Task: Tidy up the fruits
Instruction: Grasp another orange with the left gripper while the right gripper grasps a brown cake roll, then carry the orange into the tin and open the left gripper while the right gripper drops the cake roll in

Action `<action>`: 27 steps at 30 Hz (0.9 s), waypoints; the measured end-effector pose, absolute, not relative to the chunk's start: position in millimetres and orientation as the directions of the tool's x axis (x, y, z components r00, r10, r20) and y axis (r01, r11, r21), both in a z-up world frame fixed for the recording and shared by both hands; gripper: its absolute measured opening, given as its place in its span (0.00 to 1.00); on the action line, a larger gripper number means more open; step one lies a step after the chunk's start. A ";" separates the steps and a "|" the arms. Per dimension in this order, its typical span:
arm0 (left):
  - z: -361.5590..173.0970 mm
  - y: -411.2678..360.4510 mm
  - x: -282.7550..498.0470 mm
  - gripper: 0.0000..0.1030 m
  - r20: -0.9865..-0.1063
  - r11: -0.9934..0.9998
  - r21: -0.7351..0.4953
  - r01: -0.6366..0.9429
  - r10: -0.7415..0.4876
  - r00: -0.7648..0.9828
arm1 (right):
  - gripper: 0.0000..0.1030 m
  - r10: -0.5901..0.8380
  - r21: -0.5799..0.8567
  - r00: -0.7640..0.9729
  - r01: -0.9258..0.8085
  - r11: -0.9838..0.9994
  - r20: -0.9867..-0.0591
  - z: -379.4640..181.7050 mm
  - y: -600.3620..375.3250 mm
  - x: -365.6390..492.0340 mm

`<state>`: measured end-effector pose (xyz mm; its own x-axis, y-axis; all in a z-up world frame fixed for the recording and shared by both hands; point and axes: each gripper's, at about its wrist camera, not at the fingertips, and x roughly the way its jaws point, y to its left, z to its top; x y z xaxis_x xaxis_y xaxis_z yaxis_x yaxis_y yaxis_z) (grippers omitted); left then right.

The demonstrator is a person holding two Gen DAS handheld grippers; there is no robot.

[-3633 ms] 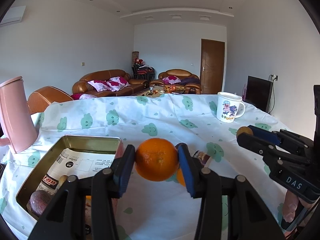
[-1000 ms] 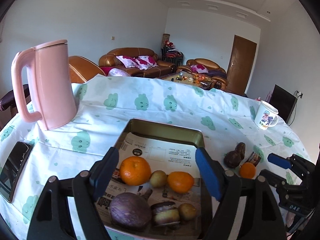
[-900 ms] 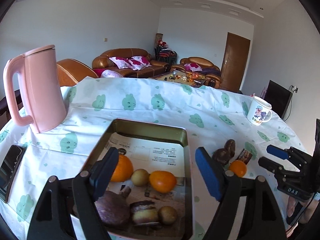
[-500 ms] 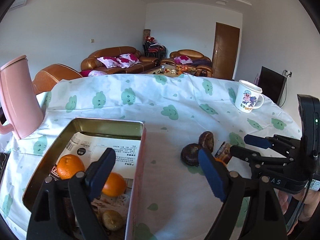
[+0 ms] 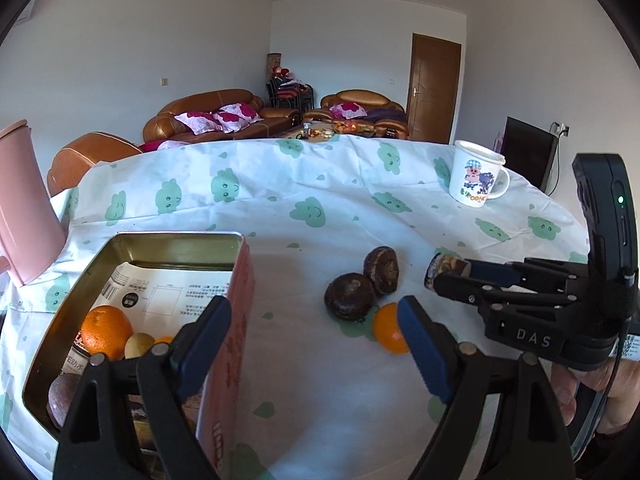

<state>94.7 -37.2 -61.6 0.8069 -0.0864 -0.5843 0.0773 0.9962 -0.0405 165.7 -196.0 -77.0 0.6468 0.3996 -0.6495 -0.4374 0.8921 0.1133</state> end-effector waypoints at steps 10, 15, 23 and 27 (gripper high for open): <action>-82.5 -73.1 121.6 0.53 -0.691 0.975 -0.116 0.191 -0.217 0.689 | 0.36 0.367 0.132 0.703 -0.367 0.921 -0.609 -70.5 -214.4 162.8; -88.4 -85.7 126.6 0.39 -0.720 0.968 -0.114 0.221 -0.234 0.654 | 0.36 0.362 0.120 0.710 -0.368 0.922 -0.605 -69.8 -213.3 160.7; -81.0 -73.3 119.7 0.37 -0.674 0.973 -0.140 0.185 -0.231 0.702 | 0.36 0.410 0.146 0.716 -0.402 0.904 -0.565 -65.6 -217.2 155.1; -73.9 -72.1 110.9 0.37 -0.634 0.979 -0.113 0.168 -0.201 0.747 | 0.36 0.426 0.133 0.729 -0.425 0.895 -0.537 -61.7 -215.2 148.6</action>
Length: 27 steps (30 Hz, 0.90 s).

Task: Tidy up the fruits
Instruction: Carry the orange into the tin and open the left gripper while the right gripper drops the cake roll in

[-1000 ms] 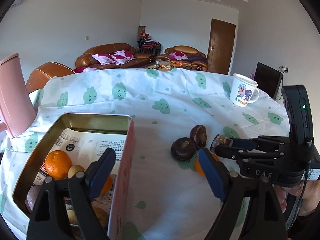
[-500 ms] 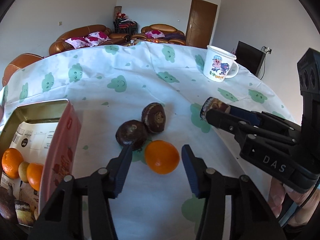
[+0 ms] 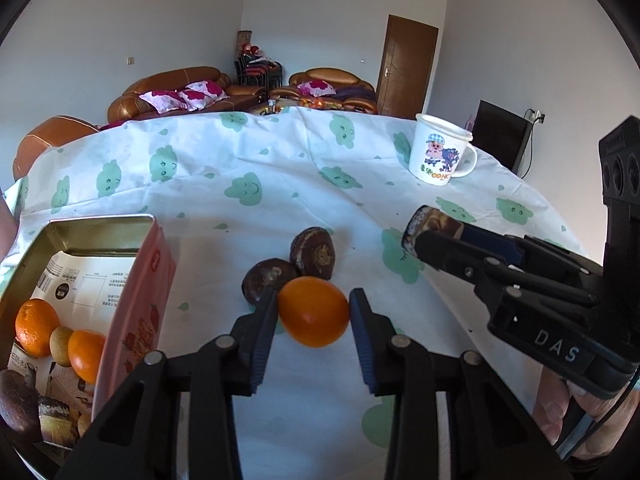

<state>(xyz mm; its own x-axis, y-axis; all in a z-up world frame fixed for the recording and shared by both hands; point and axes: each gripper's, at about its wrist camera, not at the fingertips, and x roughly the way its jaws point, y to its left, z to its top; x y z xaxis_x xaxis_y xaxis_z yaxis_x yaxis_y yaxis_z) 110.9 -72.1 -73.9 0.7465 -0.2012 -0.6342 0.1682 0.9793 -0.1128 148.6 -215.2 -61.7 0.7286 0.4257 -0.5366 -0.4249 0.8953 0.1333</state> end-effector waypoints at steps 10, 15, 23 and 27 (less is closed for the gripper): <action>-64.2 -67.8 99.7 0.37 -0.572 0.986 -0.086 0.143 -0.166 0.803 | 0.35 0.465 0.123 0.747 -0.467 0.876 -0.476 -55.0 -216.5 137.4; -61.8 -66.3 96.9 0.37 -0.554 0.987 -0.086 0.139 -0.163 0.816 | 0.35 0.467 0.110 0.755 -0.473 0.874 -0.461 -53.1 -215.0 132.8; -60.7 -63.0 94.5 0.37 -0.539 0.988 -0.095 0.124 -0.155 0.828 | 0.35 0.469 0.098 0.764 -0.478 0.873 -0.443 -52.2 -215.2 129.0; -58.8 -60.0 90.6 0.37 -0.520 0.988 -0.100 0.114 -0.149 0.841 | 0.35 0.471 0.086 0.771 -0.484 0.871 -0.430 -51.0 -214.3 124.9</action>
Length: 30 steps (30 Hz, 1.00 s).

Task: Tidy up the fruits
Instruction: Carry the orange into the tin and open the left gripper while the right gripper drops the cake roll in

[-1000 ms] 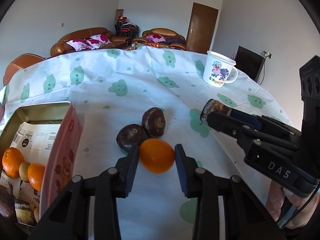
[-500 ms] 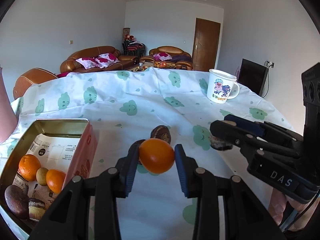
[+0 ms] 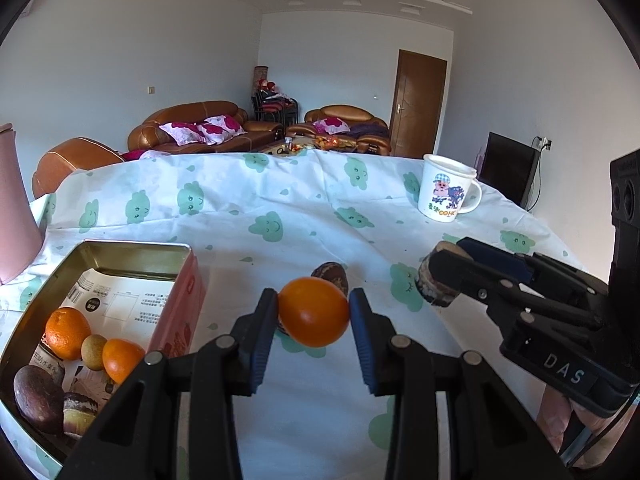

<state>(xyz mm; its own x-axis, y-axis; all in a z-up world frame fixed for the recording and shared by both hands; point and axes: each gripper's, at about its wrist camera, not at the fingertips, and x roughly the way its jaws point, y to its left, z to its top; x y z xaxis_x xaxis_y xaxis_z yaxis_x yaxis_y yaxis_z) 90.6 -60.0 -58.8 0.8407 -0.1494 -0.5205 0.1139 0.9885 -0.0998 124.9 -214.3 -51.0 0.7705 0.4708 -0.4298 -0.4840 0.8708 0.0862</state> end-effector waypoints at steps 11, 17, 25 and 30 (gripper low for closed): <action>-53.5 -61.7 81.0 0.37 -0.471 0.992 -0.072 0.102 -0.124 0.873 | 0.35 0.479 0.053 0.793 -0.498 0.866 -0.377 -46.0 -213.1 112.9; -51.4 -62.3 77.6 0.37 -0.453 0.993 -0.065 0.097 -0.116 0.884 | 0.35 0.482 0.043 0.801 -0.501 0.864 -0.354 -44.3 -213.7 108.5; -48.5 -61.6 71.5 0.37 -0.423 0.994 -0.060 0.096 -0.113 0.899 | 0.35 0.480 0.018 0.807 -0.506 0.863 -0.344 -43.2 -210.7 104.8; -48.5 -60.6 71.8 0.37 -0.424 0.993 -0.067 0.097 -0.116 0.898 | 0.35 0.477 0.009 0.804 -0.507 0.862 -0.354 -44.0 -208.1 105.6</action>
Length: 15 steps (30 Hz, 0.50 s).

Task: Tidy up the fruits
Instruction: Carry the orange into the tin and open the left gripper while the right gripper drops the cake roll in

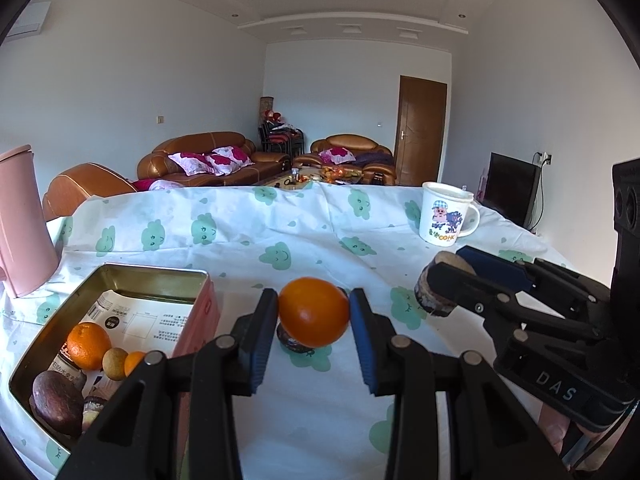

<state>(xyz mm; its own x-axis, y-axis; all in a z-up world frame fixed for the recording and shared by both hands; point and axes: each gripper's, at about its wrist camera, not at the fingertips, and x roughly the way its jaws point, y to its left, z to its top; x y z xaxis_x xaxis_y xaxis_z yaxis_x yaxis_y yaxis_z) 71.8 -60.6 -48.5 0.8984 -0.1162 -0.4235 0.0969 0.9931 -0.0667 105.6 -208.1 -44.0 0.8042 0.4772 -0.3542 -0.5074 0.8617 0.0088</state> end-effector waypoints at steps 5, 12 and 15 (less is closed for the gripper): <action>-46.2 -44.3 69.6 0.37 -0.434 0.994 -0.085 0.073 -0.103 0.895 | 0.35 0.508 0.012 0.779 -0.543 0.840 -0.368 -40.4 -192.0 104.3; -30.5 9.4 58.5 0.37 -0.421 0.994 -0.109 -0.013 -0.034 0.906 | 0.35 0.581 -0.027 0.734 -0.628 0.777 -0.350 -20.4 -143.0 91.2; -26.8 33.3 54.7 0.37 -0.422 0.993 -0.111 -0.049 -0.002 0.907 | 0.35 0.618 -0.016 0.702 -0.665 0.746 -0.355 -15.4 -121.6 89.7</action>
<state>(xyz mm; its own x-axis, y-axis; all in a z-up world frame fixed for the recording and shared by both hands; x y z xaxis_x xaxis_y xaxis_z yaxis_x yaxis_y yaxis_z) 54.7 33.3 -26.8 0.9066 -0.0020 -0.4220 -0.0494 0.9926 -0.1109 89.7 -121.6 -15.4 0.7016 0.6178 -0.3551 -0.6653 0.7464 -0.0157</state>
